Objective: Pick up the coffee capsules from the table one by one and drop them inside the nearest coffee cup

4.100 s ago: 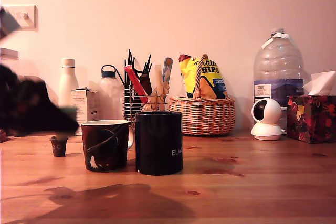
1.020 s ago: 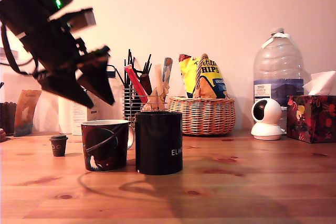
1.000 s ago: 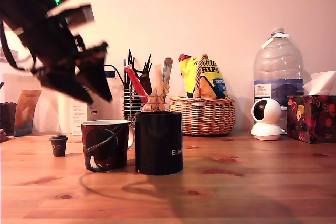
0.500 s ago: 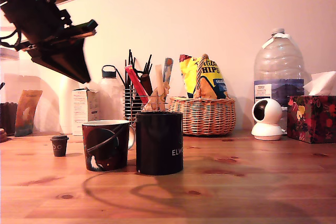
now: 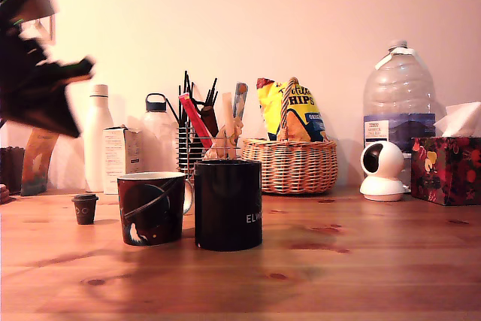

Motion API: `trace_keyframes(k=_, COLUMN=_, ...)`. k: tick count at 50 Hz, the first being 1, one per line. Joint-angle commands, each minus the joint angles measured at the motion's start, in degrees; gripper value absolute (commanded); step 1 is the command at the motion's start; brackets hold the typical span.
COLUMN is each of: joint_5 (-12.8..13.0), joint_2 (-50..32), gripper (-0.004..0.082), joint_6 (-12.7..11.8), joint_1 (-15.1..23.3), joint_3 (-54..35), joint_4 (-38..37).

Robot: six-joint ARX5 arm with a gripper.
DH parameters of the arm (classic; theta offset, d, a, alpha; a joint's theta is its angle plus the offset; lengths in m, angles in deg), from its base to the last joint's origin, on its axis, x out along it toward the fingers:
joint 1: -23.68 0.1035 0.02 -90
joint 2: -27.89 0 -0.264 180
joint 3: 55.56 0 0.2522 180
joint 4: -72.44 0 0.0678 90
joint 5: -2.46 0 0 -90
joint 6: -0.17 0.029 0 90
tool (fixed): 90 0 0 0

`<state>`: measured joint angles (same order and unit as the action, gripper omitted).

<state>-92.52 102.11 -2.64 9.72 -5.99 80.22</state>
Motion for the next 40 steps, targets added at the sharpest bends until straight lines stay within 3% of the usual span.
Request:
trace_keyframes(k=1, joint_5=-0.1, joint_2=-0.1, gripper=-0.0024, joint_6=-0.4, joint_1=0.5, joint_3=-3.6, joint_4=-3.8)
trace_keyframes(k=14, joint_5=0.3, joint_2=-0.1, gripper=-0.0024, joint_6=-1.7, joint_1=1.2, joint_3=-13.9, joint_4=-19.3)
trace_keyframes(k=31, joint_5=3.7, joint_2=-0.1, gripper=-0.0024, joint_6=-3.4, joint_1=1.2, joint_3=-23.9, joint_4=-34.9)
trace_keyframes(k=40, joint_5=3.8, joint_2=-0.1, gripper=-0.0024, joint_6=-3.2, joint_1=1.2, joint_3=-24.7, joint_4=-36.0)
